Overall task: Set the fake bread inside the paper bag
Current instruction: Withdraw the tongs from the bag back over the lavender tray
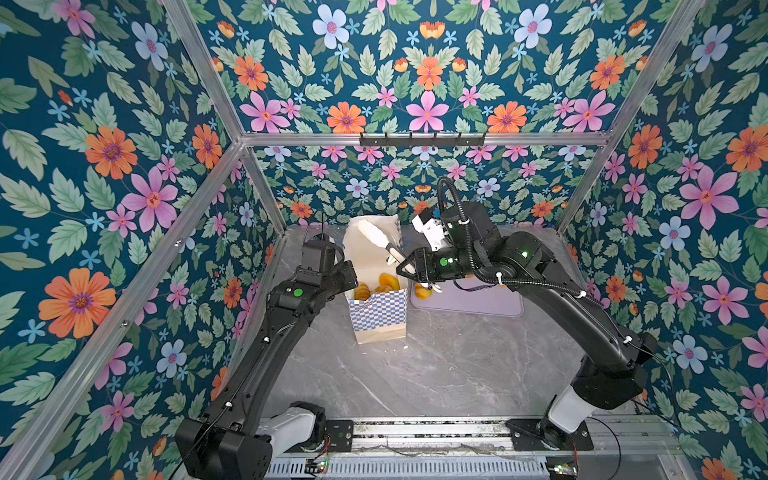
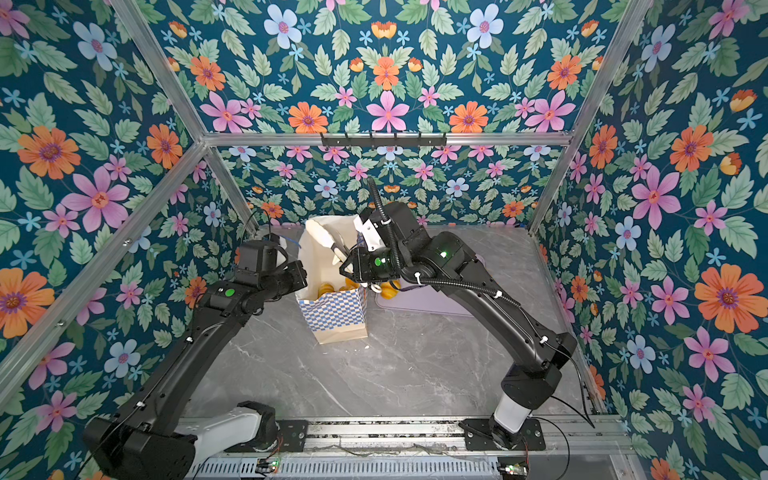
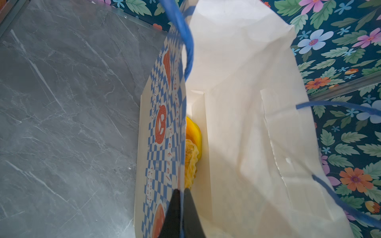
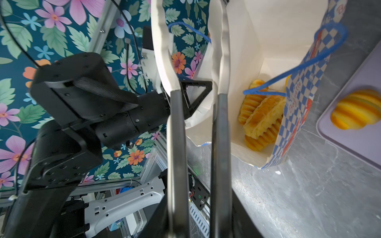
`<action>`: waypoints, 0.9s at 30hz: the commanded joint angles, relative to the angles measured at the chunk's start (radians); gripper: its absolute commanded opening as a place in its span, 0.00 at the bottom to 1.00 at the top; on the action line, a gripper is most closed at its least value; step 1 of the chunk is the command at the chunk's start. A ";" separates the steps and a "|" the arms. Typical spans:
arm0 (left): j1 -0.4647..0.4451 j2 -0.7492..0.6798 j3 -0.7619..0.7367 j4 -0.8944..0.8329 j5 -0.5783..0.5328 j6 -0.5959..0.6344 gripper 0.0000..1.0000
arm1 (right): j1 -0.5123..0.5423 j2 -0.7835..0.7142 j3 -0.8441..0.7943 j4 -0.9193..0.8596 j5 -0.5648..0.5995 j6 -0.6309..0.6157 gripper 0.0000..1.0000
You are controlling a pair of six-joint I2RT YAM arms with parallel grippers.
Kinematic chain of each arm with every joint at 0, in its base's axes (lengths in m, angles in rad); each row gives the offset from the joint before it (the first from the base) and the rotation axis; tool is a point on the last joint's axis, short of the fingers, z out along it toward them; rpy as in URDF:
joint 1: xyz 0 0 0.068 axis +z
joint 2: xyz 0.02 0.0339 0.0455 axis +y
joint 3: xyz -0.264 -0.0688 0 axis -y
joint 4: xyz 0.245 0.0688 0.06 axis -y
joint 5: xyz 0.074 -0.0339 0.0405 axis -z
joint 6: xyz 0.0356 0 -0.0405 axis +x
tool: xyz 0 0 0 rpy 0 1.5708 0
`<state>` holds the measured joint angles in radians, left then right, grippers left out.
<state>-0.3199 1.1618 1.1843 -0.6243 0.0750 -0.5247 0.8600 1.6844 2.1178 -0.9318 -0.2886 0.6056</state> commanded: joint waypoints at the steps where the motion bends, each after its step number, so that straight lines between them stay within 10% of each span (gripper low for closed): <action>1: 0.000 0.001 0.004 0.020 -0.004 -0.006 0.04 | 0.000 0.016 0.055 -0.010 0.007 -0.018 0.37; 13: 0.000 0.005 0.008 0.021 0.002 -0.005 0.05 | -0.038 0.069 0.265 -0.131 0.094 -0.076 0.36; 27: 0.000 0.012 0.009 0.026 0.003 -0.003 0.05 | -0.277 -0.131 -0.004 -0.131 0.134 -0.100 0.36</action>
<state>-0.3199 1.1702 1.1858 -0.6209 0.0753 -0.5247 0.6209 1.5875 2.1612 -1.0935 -0.1711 0.5175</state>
